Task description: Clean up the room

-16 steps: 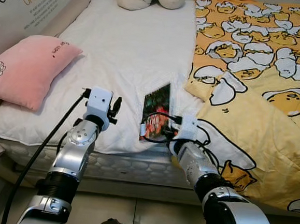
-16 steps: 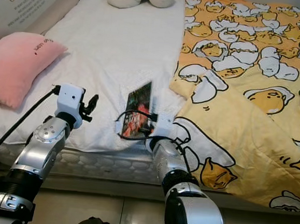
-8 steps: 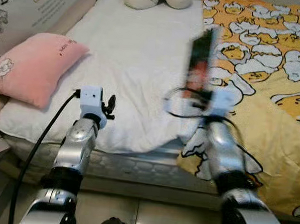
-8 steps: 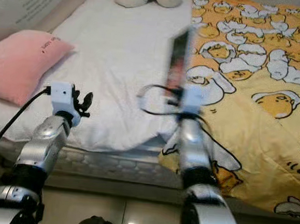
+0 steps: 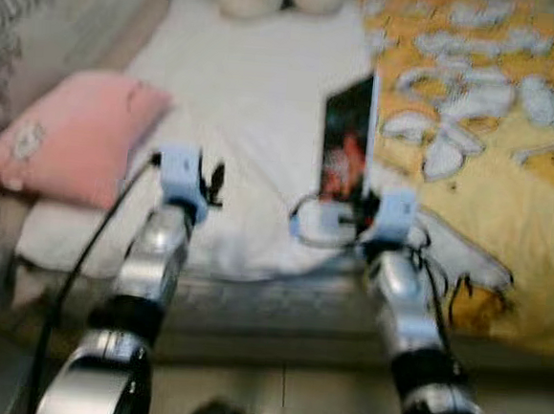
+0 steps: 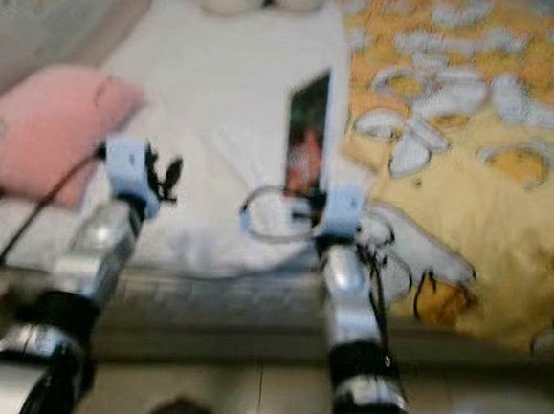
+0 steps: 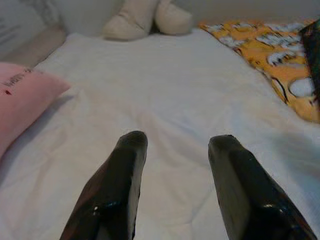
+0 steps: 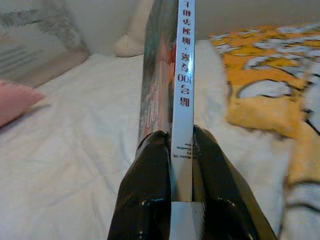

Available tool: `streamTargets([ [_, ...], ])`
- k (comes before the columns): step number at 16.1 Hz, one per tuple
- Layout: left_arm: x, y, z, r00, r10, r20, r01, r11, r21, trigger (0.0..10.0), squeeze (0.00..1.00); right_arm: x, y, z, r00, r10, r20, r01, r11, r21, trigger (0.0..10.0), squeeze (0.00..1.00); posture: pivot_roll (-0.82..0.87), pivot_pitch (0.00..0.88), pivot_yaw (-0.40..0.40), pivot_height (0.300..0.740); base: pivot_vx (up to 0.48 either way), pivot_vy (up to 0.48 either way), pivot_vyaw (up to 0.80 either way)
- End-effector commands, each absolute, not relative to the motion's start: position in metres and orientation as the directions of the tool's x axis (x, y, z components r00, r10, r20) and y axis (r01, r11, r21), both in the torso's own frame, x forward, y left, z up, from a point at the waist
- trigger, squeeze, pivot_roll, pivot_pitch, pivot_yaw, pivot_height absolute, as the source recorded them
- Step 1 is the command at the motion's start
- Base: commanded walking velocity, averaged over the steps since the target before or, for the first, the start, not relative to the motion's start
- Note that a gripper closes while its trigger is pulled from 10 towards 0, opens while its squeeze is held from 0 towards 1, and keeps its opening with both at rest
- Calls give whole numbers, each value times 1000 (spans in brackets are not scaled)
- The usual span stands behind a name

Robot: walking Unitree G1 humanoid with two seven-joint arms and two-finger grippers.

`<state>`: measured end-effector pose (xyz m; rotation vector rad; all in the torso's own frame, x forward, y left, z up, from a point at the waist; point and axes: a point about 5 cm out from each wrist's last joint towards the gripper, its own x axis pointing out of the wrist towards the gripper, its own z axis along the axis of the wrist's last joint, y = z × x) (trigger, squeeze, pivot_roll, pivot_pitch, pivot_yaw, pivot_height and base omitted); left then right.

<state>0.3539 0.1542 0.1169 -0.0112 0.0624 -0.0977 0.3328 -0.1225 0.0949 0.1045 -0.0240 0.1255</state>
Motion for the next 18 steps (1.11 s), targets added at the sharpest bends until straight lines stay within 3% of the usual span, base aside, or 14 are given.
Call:
streamTargets([
  [1, 353, 163, 114, 996, -59, -67, 59, 998, -6, 10000, 0, 335, -112, 106, 985, 156, 71, -164, 980, 115, 0, 0, -90, 0, 71, 740, 0, 480, 0],
  [4, 347, 171, 109, 997, 48, -60, -51, 998, -43, 10000, 0, 330, -124, 103, 990, 129, 54, -136, 977, 166, 0, 0, -86, 0, 63, 740, 0, 480, 0],
  [9, 341, 178, 110, 993, 118, -24, -120, 989, -92, 10000, 0, 328, -141, 100, 993, 111, 42, -116, 984, 133, 0, 0, -84, 0, 52, 740, 0, 0, 0],
  [18, 339, 169, 109, 988, 151, -29, -154, 982, -109, 10000, 0, 331, -127, 96, 978, 208, 8, -207, 970, 129, 0, 0, -74, 0, 41, 740, 480, 0, 0],
])
